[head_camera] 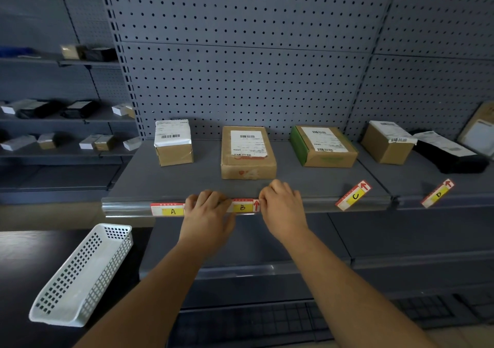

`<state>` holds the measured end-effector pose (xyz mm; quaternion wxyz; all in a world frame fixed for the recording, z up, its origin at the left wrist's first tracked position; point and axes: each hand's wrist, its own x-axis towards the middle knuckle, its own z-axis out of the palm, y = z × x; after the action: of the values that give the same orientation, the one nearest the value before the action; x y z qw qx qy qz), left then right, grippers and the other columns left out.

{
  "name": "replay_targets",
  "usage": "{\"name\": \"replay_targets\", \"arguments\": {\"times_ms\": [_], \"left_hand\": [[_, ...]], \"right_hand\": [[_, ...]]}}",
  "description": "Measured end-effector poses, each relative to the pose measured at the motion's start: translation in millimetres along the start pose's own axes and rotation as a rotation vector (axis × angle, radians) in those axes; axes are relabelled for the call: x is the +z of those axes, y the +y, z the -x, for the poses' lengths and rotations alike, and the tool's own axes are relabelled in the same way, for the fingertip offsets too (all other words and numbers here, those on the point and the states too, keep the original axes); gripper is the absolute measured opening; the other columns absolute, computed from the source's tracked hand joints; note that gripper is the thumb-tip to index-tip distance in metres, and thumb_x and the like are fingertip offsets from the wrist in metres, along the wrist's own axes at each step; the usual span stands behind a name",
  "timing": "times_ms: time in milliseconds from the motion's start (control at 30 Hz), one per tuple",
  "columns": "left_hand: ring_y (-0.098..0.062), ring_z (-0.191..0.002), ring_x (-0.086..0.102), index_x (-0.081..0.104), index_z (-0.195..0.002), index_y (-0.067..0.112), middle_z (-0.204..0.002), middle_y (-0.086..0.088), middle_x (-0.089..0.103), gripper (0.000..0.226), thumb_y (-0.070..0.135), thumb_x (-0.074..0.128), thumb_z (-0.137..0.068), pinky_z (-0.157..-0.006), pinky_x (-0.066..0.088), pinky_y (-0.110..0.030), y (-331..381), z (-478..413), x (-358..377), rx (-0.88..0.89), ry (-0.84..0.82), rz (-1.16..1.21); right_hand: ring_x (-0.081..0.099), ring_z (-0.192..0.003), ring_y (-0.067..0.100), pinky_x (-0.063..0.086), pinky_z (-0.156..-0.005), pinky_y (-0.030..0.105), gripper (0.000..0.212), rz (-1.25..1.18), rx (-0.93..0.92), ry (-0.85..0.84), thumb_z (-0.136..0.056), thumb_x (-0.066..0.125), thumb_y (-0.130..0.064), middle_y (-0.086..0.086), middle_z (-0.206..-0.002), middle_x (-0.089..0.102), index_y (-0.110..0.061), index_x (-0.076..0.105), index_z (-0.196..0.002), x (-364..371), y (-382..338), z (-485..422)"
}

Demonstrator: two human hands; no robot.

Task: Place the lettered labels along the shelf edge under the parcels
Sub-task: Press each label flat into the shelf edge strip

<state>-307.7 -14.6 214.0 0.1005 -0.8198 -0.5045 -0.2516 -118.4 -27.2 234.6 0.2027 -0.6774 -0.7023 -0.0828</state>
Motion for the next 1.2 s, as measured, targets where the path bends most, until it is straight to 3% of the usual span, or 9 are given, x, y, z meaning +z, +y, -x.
{"name": "replay_targets", "arguments": {"times_ms": [400,600,733,1200], "left_hand": [[-0.021,-0.107,0.048,0.063,-0.11,0.025,-0.11,0.004,0.059,0.03,0.04,0.06,-0.084,-0.096,0.032,-0.046,5,-1,2,0.003,0.03,0.006],[-0.023,-0.107,0.049,0.065,-0.111,0.02,-0.11,0.001,0.06,0.033,0.034,0.062,-0.081,-0.094,0.035,-0.048,10,4,4,0.08,0.055,-0.034],[-0.023,-0.105,0.05,0.066,-0.107,0.02,-0.108,0.001,0.061,0.034,0.033,0.07,-0.075,-0.092,0.037,-0.048,9,1,4,0.086,0.053,-0.048],[-0.023,-0.101,0.052,0.066,-0.103,0.022,-0.103,0.002,0.062,0.027,0.033,0.066,-0.078,-0.091,0.036,-0.046,9,-8,2,0.039,-0.005,-0.035]], "right_hand": [[0.049,-0.102,0.017,0.039,-0.086,0.034,0.018,-0.024,-0.015,-0.006,-0.097,0.05,-0.032,-0.004,-0.109,0.053,-0.023,0.062,-0.109,0,6,7],[0.052,-0.106,0.021,0.045,-0.089,0.038,0.04,-0.084,-0.052,0.015,-0.088,0.065,-0.028,0.001,-0.116,0.053,-0.02,0.057,-0.126,7,-6,24],[0.052,-0.105,0.022,0.047,-0.089,0.039,0.04,-0.079,-0.069,0.032,-0.083,0.068,-0.025,0.001,-0.115,0.052,-0.021,0.061,-0.123,10,-7,28],[0.044,-0.108,0.018,0.039,-0.093,0.035,0.038,-0.077,-0.041,-0.026,-0.084,0.063,-0.028,-0.005,-0.117,0.049,-0.025,0.057,-0.121,8,-12,19]]}}
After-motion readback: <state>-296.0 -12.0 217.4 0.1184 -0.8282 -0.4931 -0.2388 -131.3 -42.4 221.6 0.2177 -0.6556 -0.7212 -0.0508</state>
